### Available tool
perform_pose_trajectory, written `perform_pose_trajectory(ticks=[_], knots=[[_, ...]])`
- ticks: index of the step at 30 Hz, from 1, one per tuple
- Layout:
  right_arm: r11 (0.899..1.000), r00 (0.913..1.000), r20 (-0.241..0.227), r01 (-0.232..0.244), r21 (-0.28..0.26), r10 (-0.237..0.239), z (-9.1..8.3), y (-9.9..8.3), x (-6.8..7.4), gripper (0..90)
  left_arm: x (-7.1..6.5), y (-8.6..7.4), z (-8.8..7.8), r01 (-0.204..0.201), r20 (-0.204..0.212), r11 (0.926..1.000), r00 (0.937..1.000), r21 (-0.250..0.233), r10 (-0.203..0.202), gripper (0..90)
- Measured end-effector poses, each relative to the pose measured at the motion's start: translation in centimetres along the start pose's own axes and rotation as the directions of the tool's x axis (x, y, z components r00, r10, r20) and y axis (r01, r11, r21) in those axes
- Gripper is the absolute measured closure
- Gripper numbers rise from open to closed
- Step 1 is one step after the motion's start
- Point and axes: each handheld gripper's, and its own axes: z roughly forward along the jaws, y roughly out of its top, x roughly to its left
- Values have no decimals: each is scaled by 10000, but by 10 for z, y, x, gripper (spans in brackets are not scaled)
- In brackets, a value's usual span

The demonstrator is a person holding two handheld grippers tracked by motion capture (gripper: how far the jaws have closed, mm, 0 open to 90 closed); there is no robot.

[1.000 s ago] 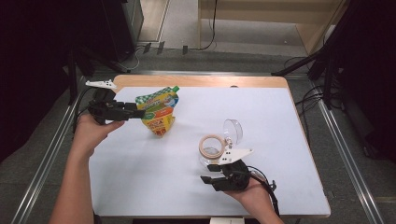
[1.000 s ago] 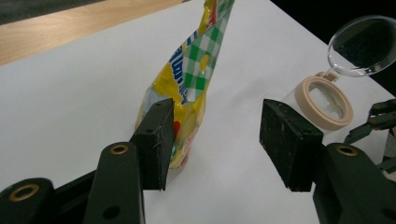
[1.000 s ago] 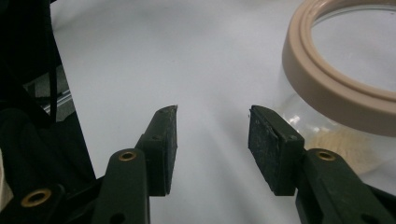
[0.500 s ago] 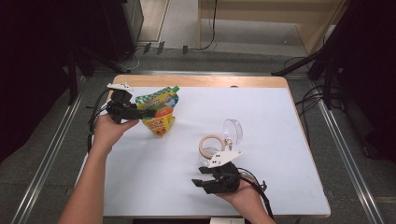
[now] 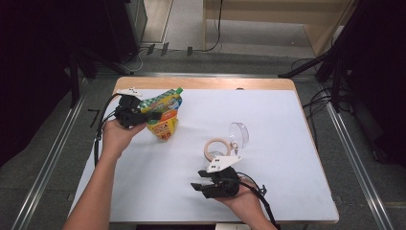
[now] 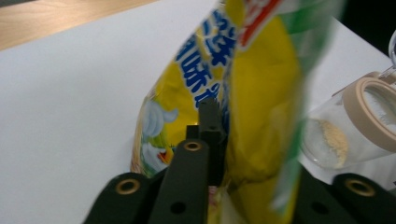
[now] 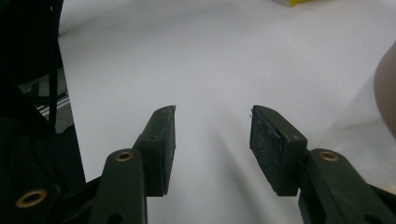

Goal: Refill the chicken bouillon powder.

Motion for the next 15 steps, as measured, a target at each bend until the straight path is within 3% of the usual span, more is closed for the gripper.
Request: perform_pose_trajectory(ticks=[5,10,12,15], knots=[[10000,10000,-23,29,61,-29,2,-1,-1,515,-1,2,-2,268,99,9996,9996,52,-268,900],[10000,10000,12,-67,-41,67,-2,-1,-2,516,-5,6,-11,580,755,9983,9955,-42,-575,900],[10000,10000,-4,-67,-48,67,-3,-1,-2,516,-7,7,-12,590,813,9982,9950,-81,-582,900],[10000,10000,-7,-45,-10,45,-2,-2,-2,516,-17,11,-18,299,905,9995,9954,122,-309,900]])
